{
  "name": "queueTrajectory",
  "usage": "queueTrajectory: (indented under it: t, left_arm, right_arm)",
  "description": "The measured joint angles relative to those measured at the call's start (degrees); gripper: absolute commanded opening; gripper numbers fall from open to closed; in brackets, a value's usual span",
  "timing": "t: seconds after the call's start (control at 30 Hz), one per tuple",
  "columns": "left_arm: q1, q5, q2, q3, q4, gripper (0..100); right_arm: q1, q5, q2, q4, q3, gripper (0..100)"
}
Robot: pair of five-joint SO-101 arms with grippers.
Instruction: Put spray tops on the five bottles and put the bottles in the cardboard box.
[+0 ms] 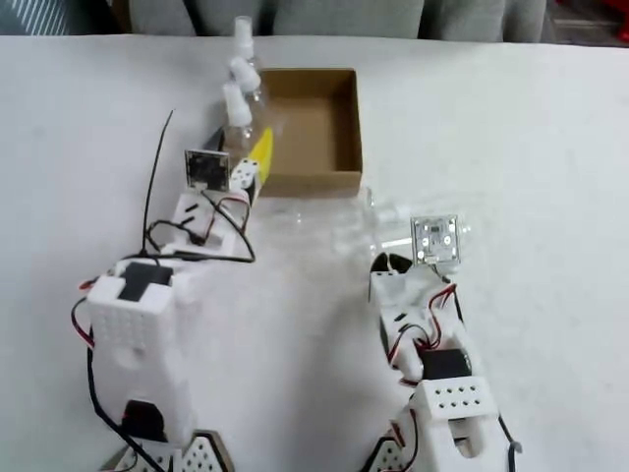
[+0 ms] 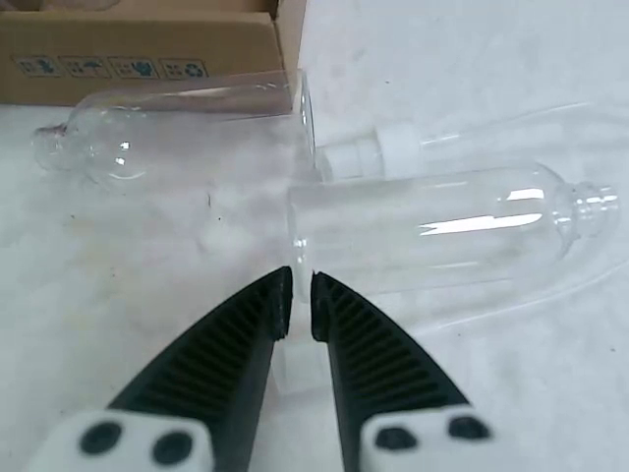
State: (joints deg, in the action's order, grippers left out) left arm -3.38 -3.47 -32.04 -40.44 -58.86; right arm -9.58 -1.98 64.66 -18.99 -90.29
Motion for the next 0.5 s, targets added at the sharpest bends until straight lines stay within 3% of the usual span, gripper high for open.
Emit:
queueTrajectory:
  t: [0.5]
  left_arm:
    - [1.67, 0.00, 0.09, -0.97, 0.00, 26]
  right_arm:
    - [0.00, 0.00, 0.00, 0.00, 0.00, 2.1]
